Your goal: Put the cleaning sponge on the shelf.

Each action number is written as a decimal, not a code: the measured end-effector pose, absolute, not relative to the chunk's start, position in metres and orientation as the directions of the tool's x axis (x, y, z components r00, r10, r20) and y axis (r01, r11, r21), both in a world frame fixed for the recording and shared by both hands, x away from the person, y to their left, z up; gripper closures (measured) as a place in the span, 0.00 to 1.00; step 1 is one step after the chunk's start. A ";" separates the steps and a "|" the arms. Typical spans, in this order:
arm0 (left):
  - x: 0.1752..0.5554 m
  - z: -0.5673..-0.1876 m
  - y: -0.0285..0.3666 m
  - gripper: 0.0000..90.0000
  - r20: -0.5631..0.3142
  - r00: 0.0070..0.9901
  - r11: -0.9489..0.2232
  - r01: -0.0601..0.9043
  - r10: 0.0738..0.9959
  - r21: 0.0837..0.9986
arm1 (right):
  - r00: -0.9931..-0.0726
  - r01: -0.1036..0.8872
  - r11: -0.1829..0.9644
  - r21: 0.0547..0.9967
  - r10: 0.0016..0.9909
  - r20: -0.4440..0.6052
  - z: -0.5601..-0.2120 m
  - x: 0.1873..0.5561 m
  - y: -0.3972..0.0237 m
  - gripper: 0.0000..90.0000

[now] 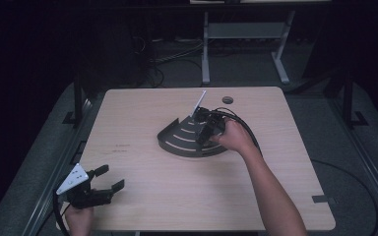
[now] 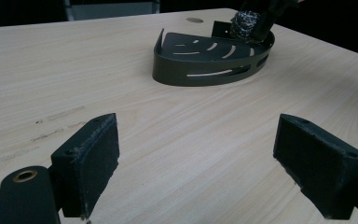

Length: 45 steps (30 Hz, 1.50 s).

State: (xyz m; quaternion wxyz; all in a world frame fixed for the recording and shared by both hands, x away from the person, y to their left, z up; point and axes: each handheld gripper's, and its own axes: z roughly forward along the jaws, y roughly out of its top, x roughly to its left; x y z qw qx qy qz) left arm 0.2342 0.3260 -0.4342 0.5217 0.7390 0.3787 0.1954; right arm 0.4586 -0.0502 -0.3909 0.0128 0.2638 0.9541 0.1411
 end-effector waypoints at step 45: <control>0.235 -0.435 0.326 0.15 -0.106 0.635 -0.171 0.359 0.766 0.918 | -0.809 0.578 0.772 0.265 0.585 0.058 -0.437 0.476 -0.055 0.30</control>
